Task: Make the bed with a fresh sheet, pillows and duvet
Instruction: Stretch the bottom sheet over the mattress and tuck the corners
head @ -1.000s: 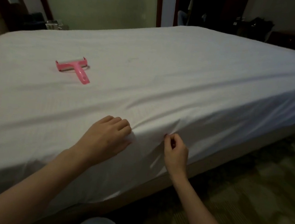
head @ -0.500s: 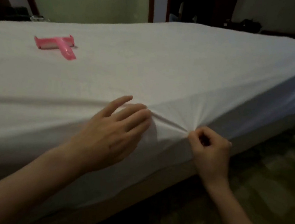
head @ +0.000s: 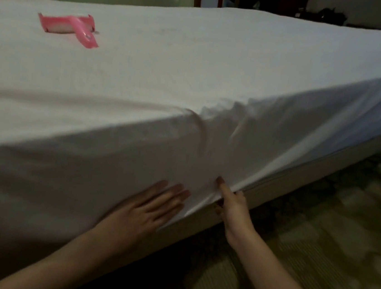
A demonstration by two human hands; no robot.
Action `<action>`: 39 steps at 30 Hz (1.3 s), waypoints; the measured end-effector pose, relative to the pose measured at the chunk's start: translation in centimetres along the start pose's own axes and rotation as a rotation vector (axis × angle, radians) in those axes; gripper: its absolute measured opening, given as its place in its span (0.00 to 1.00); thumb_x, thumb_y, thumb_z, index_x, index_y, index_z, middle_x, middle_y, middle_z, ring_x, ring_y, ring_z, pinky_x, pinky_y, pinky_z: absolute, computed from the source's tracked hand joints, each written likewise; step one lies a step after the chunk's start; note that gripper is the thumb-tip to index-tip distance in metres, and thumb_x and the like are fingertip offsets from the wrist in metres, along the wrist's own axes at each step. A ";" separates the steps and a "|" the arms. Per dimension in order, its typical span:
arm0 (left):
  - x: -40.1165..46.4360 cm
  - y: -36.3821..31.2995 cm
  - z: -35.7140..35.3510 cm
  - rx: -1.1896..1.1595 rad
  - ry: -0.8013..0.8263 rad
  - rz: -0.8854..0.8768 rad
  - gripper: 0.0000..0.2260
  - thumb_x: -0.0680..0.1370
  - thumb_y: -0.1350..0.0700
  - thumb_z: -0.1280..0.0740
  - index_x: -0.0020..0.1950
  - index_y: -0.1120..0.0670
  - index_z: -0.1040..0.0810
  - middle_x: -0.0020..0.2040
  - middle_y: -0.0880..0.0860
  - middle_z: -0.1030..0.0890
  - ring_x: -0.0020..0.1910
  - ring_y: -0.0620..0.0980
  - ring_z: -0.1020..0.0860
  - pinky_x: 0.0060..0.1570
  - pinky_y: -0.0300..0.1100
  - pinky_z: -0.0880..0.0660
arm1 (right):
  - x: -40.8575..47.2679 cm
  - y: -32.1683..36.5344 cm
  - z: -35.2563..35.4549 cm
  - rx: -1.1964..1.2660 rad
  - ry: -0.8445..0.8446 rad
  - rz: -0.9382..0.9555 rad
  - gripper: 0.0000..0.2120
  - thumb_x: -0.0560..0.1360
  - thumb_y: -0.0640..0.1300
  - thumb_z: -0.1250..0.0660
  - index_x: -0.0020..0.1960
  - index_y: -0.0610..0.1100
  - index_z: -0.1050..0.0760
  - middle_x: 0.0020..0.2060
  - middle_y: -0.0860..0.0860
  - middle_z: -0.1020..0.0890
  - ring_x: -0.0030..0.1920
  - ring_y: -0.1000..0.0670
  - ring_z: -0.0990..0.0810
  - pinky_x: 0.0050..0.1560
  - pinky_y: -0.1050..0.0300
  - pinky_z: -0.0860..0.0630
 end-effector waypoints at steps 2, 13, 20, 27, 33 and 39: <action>-0.2 -0.9 -0.6 -0.047 0.025 -0.015 0.27 0.72 0.55 0.45 0.70 0.61 0.29 0.72 0.57 0.32 0.72 0.54 0.36 0.74 0.52 0.52 | -0.1 0.7 0.2 -0.048 -0.017 0.064 0.15 0.78 0.47 0.34 0.62 0.42 0.26 0.51 0.49 0.20 0.47 0.53 0.23 0.43 0.65 0.26; 0.9 -3.5 -1.8 -0.440 0.048 0.143 0.31 0.67 0.57 0.44 0.72 0.60 0.31 0.72 0.56 0.31 0.71 0.51 0.36 0.71 0.41 0.46 | -1.2 -0.6 3.0 -0.395 -0.092 0.426 0.10 0.80 0.48 0.39 0.49 0.45 0.20 0.40 0.50 0.18 0.42 0.56 0.20 0.44 0.56 0.24; 0.9 -4.4 -1.6 -0.513 -0.060 0.136 0.30 0.71 0.59 0.39 0.74 0.58 0.36 0.76 0.53 0.38 0.75 0.50 0.39 0.70 0.47 0.41 | -0.4 -1.0 1.1 0.218 -0.024 0.050 0.06 0.80 0.34 0.43 0.50 0.39 0.28 0.27 0.50 0.25 0.22 0.58 0.29 0.17 0.67 0.39; 2.4 -5.1 -0.7 -0.378 -0.095 0.143 0.27 0.70 0.59 0.41 0.69 0.63 0.29 0.75 0.60 0.37 0.74 0.56 0.39 0.70 0.51 0.40 | 0.6 0.1 -0.6 -0.253 -0.069 0.209 0.08 0.78 0.37 0.36 0.39 0.42 0.27 0.27 0.50 0.24 0.19 0.61 0.30 0.23 0.68 0.33; 2.6 -4.9 -1.3 -0.445 -0.074 0.193 0.27 0.72 0.58 0.42 0.71 0.61 0.31 0.74 0.57 0.34 0.72 0.53 0.35 0.71 0.47 0.41 | 0.9 -1.2 1.9 -0.374 -0.132 0.270 0.10 0.76 0.36 0.34 0.36 0.37 0.25 0.24 0.51 0.23 0.22 0.60 0.28 0.30 0.63 0.30; 2.7 -4.9 -3.3 -0.517 0.092 0.284 0.27 0.70 0.56 0.44 0.68 0.62 0.26 0.68 0.58 0.26 0.65 0.54 0.26 0.69 0.43 0.43 | 1.4 -3.6 3.2 -0.591 -0.245 0.328 0.14 0.75 0.44 0.32 0.32 0.48 0.28 0.28 0.55 0.24 0.33 0.52 0.26 0.37 0.57 0.33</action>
Point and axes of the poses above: each hand's wrist, its own x-axis towards the middle knuckle, its own z-axis out of the back of the hand, y = z × x, the point moved 4 cm from there along x, towards the middle knuckle
